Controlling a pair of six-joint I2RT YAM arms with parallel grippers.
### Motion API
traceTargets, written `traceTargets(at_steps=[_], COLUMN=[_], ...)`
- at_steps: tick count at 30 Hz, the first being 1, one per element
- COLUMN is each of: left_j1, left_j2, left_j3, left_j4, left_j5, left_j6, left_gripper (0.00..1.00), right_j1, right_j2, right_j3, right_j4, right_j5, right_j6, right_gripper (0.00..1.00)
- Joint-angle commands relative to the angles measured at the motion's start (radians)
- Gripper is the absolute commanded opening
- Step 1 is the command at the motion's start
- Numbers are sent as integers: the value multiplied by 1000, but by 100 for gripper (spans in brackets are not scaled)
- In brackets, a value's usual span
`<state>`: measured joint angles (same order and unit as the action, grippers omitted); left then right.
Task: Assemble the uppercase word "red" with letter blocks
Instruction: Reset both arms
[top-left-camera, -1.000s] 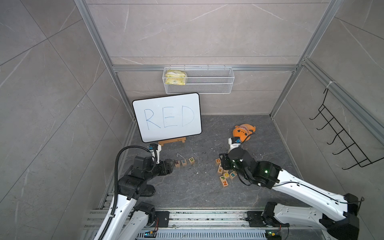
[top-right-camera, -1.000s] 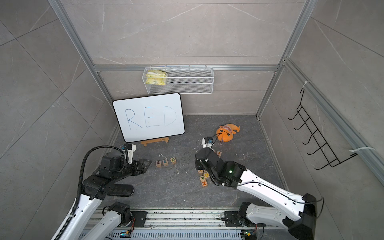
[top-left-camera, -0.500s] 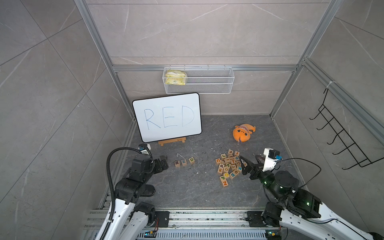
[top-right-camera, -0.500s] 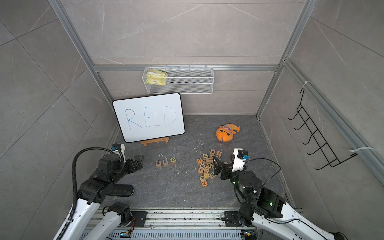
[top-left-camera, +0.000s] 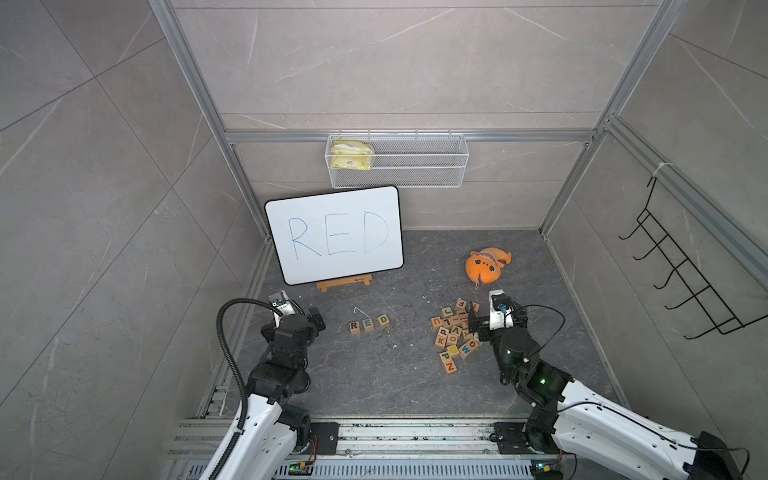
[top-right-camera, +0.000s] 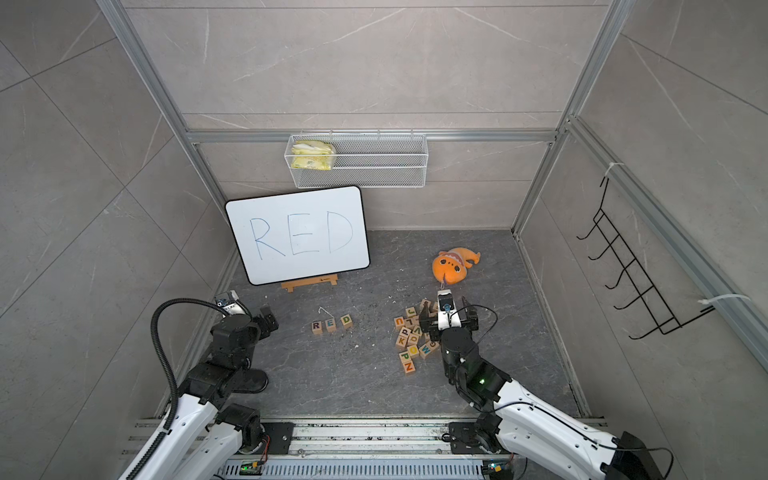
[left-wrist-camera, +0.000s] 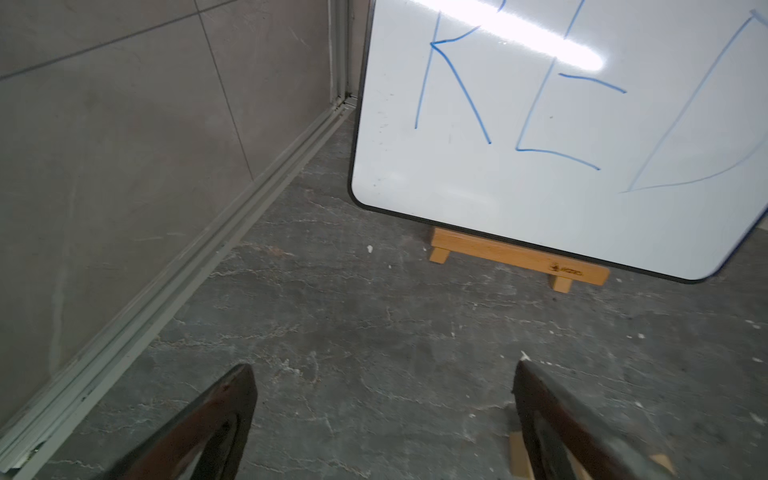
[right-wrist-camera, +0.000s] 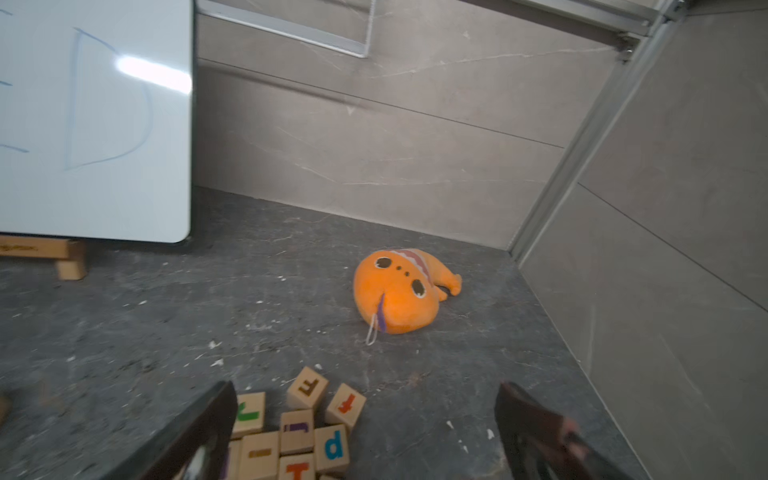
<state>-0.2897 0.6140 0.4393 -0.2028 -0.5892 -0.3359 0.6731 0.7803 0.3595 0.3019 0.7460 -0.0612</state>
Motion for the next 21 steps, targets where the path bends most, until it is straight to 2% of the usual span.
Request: traceTargets(at_steps=[1, 4, 8, 12, 18, 21], left_j1=[7, 12, 31, 91, 154, 197], left_j2=[30, 124, 255, 345, 475, 530], left_j3=[-111, -166, -195, -206, -180, -189], left_j4=[364, 462, 543, 613, 731, 837], left_j5=[-134, -167, -171, -66, -6, 71], left_j6=[216, 276, 281, 249, 240, 247], left_gripper=[100, 100, 100, 100, 100, 100], right_j1=[-161, -261, -321, -349, -359, -375], right_j2=[-4, 6, 28, 119, 338, 416], right_j3=[-43, -67, -115, -112, -121, -82], right_j4=[89, 64, 88, 91, 321, 346], right_j5=[-83, -104, -117, -165, -187, -205], right_j6=[80, 114, 123, 127, 130, 112], right_gripper=[100, 100, 100, 100, 100, 100])
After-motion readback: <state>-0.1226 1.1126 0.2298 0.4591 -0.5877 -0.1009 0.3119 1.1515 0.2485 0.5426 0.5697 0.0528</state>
